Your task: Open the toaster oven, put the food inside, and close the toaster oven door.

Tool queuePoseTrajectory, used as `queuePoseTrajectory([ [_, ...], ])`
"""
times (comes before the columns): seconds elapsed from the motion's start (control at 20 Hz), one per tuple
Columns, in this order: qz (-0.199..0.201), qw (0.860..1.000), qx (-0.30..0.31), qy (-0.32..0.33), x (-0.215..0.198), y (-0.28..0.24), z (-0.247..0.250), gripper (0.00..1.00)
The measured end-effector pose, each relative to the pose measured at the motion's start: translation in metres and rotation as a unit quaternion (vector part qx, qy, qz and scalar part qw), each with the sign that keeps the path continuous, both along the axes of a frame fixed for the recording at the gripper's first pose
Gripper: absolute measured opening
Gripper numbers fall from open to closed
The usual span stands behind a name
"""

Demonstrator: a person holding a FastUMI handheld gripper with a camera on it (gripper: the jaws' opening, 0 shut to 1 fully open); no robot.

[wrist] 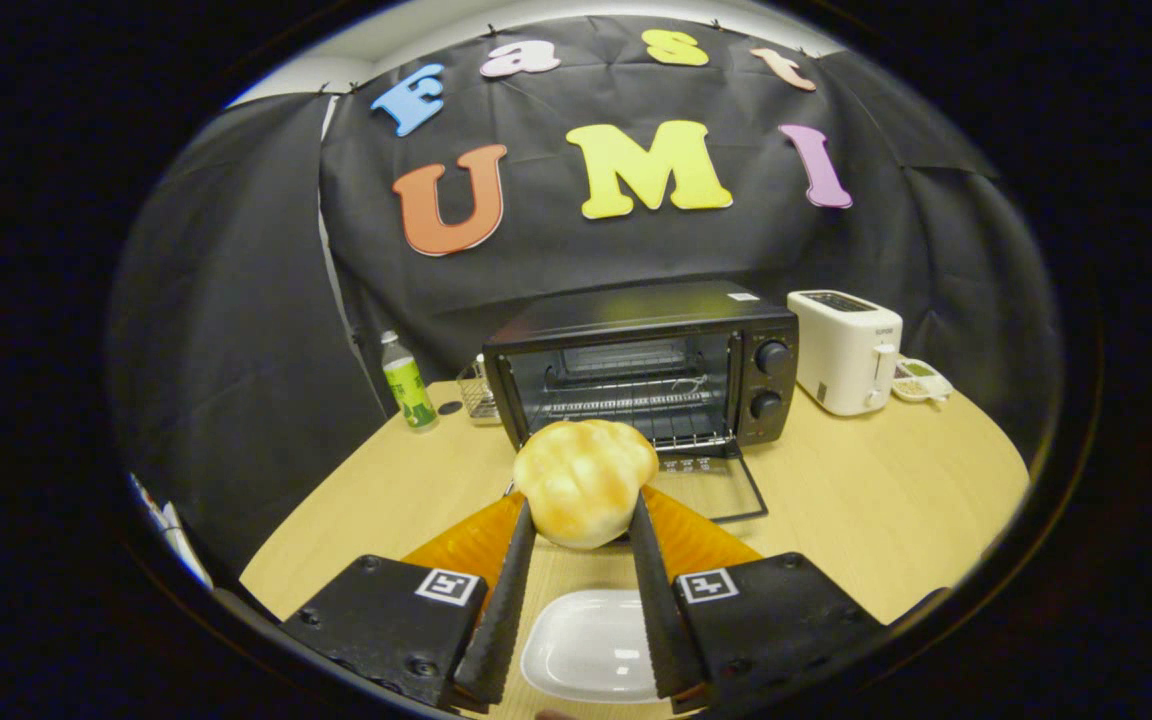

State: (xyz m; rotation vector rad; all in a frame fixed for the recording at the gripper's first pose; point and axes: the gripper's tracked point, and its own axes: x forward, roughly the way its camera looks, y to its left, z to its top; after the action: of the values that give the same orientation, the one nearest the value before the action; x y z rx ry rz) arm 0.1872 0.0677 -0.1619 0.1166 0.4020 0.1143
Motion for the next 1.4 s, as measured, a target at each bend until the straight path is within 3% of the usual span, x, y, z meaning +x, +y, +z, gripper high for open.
queuePoseTrajectory([
  [0.25,0.017,1.000,-0.005,-0.003,0.058,0.023,-0.004,0.59],
  [0.6,-0.011,1.000,-0.016,-0.003,0.138,0.018,-0.033,0.59],
  [0.85,-0.066,0.996,0.052,0.019,0.189,0.002,-0.057,0.59],
  [1.1,-0.159,0.975,0.155,0.034,0.206,-0.016,-0.070,0.59],
  [1.4,-0.180,0.975,0.130,0.021,0.225,-0.004,-0.069,0.61],
])
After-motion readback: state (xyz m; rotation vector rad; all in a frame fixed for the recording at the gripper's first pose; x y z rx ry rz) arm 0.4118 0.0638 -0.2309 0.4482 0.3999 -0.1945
